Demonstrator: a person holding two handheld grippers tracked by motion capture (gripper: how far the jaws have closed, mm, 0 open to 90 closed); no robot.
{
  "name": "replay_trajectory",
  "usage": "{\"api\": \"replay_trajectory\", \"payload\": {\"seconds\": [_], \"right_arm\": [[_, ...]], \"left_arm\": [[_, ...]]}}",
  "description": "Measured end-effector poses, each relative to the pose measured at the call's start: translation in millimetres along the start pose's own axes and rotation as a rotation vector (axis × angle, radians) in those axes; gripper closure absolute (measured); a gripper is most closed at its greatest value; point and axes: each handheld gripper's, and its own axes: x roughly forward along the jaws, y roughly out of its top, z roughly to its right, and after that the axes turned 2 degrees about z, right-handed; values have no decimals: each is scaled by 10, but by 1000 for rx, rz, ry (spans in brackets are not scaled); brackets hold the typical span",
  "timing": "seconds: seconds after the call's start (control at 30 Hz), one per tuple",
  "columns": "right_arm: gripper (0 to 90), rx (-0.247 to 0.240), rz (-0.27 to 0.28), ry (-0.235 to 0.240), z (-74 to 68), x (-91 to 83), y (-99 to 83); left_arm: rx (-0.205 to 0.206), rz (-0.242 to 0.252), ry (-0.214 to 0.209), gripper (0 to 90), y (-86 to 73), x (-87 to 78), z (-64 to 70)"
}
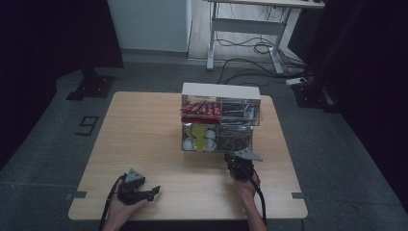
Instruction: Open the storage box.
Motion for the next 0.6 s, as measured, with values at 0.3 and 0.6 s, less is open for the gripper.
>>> {"api": "replay_trajectory", "payload": {"seconds": [0.3,0.6], "right_arm": [[891,0,6,-1,6,-26,6],[891,8,14,-2,24,-83,19]], "left_arm": [[5,0,2,252,1,1,0],[6,-1,0,251,1,1,0]]}}
